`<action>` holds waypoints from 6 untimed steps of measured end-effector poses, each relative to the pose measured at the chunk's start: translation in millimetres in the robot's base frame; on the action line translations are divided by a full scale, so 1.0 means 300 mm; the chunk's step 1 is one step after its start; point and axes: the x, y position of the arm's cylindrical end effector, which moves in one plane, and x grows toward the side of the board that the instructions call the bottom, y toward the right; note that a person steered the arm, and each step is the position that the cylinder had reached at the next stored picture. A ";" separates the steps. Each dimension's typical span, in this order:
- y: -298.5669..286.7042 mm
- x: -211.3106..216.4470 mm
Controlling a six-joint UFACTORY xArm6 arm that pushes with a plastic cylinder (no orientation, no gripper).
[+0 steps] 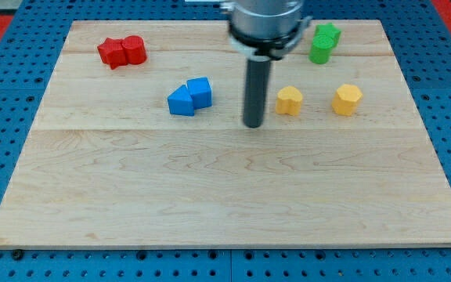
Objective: Push the yellow heart into the yellow hexagon
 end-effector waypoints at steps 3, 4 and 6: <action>0.103 -0.150; 0.214 -0.150; 0.258 -0.202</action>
